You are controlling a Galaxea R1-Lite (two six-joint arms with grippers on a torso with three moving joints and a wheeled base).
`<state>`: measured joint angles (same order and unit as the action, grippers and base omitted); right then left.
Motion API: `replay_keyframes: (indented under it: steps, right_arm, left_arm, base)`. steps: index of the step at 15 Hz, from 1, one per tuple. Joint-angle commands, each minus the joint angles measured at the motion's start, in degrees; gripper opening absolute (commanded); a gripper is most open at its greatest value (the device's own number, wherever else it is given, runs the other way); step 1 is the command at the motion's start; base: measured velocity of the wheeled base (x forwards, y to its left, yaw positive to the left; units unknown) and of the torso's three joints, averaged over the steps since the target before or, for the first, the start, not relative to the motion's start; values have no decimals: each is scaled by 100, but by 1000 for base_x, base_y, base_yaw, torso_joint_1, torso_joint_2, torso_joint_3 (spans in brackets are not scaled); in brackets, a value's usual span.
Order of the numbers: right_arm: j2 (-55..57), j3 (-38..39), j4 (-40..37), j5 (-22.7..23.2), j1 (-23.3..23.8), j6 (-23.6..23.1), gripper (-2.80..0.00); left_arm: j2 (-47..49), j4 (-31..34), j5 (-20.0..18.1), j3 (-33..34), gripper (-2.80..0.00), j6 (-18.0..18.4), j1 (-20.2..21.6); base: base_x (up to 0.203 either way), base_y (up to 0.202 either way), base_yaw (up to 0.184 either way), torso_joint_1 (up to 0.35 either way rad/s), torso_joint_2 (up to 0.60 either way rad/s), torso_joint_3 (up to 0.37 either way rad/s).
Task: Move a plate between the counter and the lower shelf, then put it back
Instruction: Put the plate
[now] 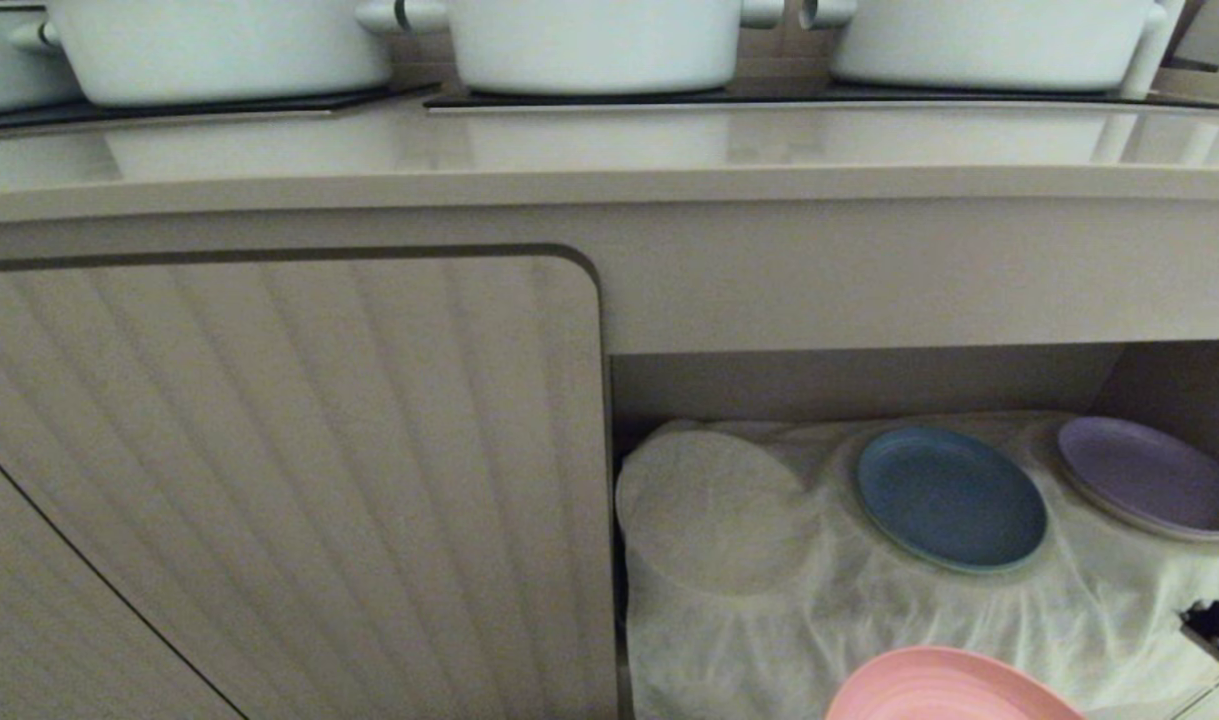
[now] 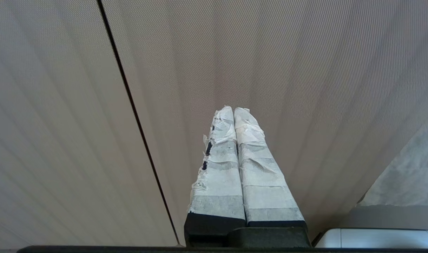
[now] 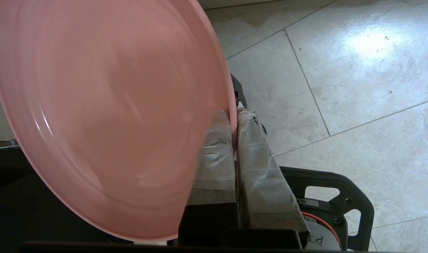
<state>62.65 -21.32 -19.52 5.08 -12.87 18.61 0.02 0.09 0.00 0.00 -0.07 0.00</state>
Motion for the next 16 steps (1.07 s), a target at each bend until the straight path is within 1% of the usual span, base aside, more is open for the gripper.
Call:
replay_keyframes:
  steps: [1,16]
  right_arm:
    - [7,5,-17,10,-1,11,-280]
    - [-235,128,-29,98,-5,20,-280]
  left_arm:
    - [-2,0,0,0,-280,-1,0]
    - [-2,0,0,0,-280,-1,0]
  base:
    - [0,0,0,0,0,0]
    - [0,0,0,0,0,0]
